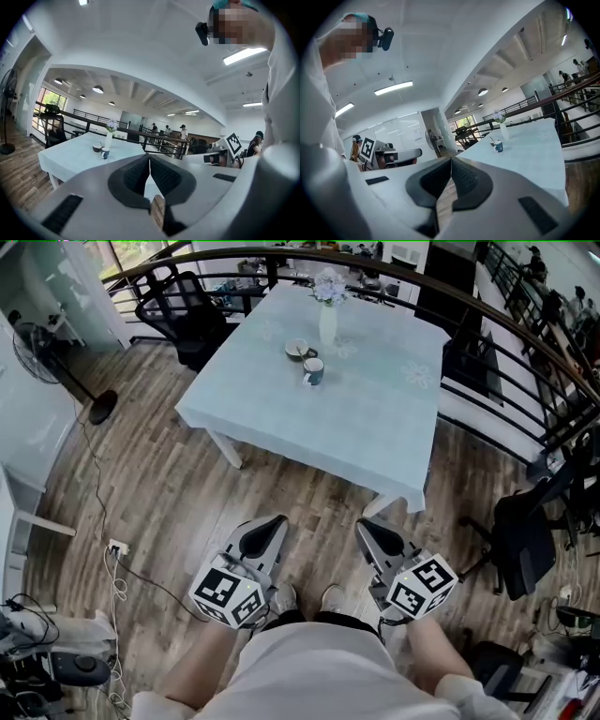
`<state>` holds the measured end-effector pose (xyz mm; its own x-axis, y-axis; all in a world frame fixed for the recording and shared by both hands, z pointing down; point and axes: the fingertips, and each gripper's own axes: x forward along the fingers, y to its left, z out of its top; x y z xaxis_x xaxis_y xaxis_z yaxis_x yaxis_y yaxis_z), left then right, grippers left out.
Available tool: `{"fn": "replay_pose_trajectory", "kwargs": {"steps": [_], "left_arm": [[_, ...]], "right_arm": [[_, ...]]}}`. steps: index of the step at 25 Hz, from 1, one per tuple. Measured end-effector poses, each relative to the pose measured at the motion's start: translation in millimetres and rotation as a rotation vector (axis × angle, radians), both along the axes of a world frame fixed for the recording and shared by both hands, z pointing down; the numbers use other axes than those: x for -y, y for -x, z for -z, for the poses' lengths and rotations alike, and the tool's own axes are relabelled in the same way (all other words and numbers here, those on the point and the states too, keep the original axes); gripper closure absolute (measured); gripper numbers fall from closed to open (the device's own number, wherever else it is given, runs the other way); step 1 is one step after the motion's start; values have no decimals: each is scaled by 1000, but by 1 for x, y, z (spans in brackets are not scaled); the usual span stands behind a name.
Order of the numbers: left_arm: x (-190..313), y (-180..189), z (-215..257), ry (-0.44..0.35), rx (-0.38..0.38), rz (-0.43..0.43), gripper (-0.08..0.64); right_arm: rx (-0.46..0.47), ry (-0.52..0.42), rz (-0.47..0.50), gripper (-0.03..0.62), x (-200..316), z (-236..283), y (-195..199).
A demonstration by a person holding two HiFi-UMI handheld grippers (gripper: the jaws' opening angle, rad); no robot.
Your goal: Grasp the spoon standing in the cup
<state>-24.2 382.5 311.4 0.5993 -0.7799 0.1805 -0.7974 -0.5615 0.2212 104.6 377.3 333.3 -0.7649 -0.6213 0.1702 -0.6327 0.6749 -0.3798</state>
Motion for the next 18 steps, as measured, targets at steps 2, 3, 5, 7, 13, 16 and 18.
{"fn": "replay_pose_trajectory", "kwargs": {"steps": [2, 3, 5, 7, 13, 16, 18], "left_arm": [[0, -5, -1, -1, -1, 6, 535], [0, -7, -2, -1, 0, 9, 535], [1, -13, -3, -2, 1, 16, 535], [2, -19, -3, -2, 1, 24, 535], [9, -36, -7, 0, 1, 45, 535], [11, -43, -11, 2, 3, 50, 535], [15, -45, -11, 4, 4, 52, 535]], "right_arm": [[0, 2, 3, 569, 0, -2, -5], [1, 4, 6, 569, 1, -3, -8], [4, 7, 15, 571, 2, -4, -13], [4, 8, 25, 569, 3, -5, -19], [1, 16, 42, 571, 11, -13, -36], [-3, 15, 47, 571, 15, -17, -45], [-3, 20, 48, 571, 19, -19, -48]]}}
